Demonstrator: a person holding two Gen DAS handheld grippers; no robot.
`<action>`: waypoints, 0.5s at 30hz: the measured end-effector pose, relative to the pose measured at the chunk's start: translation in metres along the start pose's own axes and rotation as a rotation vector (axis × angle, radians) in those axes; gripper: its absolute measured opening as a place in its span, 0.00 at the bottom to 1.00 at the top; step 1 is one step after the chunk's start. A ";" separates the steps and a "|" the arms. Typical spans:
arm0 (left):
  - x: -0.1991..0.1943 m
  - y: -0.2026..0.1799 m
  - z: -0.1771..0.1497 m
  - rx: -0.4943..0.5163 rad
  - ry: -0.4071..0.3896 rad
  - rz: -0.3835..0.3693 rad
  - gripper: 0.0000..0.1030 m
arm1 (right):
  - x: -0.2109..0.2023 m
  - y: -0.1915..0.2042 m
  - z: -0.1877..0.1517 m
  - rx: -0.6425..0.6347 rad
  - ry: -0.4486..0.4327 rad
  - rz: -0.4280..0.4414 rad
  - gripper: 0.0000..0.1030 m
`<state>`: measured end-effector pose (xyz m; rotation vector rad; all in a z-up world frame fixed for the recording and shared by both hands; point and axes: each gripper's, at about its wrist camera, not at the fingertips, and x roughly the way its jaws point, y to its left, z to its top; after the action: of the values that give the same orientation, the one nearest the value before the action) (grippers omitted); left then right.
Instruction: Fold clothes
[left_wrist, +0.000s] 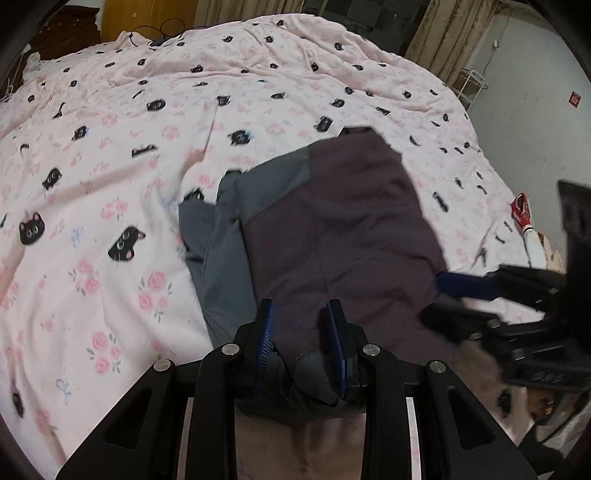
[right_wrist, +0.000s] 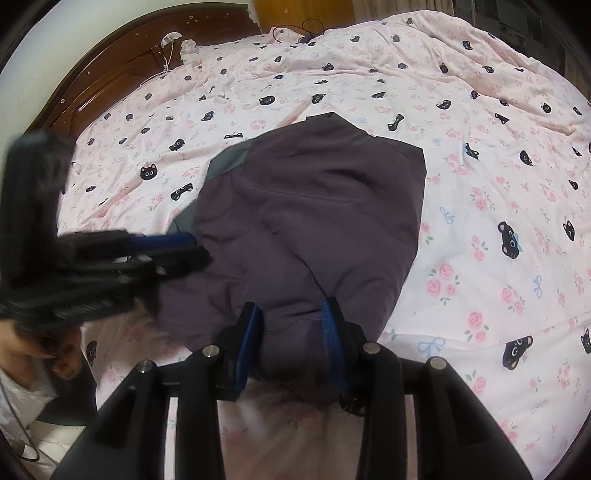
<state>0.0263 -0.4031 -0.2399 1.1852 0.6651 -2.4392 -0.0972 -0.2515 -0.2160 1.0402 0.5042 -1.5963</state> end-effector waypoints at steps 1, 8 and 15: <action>0.003 0.002 -0.002 -0.007 0.000 -0.006 0.25 | 0.000 0.002 0.000 -0.006 0.001 -0.001 0.39; -0.009 0.004 0.002 -0.034 -0.028 -0.044 0.25 | -0.002 0.017 0.001 -0.044 -0.014 -0.026 0.57; -0.058 0.027 0.004 -0.194 -0.150 -0.179 0.49 | -0.021 0.003 0.002 0.056 -0.072 0.058 0.65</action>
<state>0.0716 -0.4216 -0.1987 0.8922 0.9728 -2.5085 -0.0950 -0.2425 -0.1965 1.0266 0.3788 -1.5979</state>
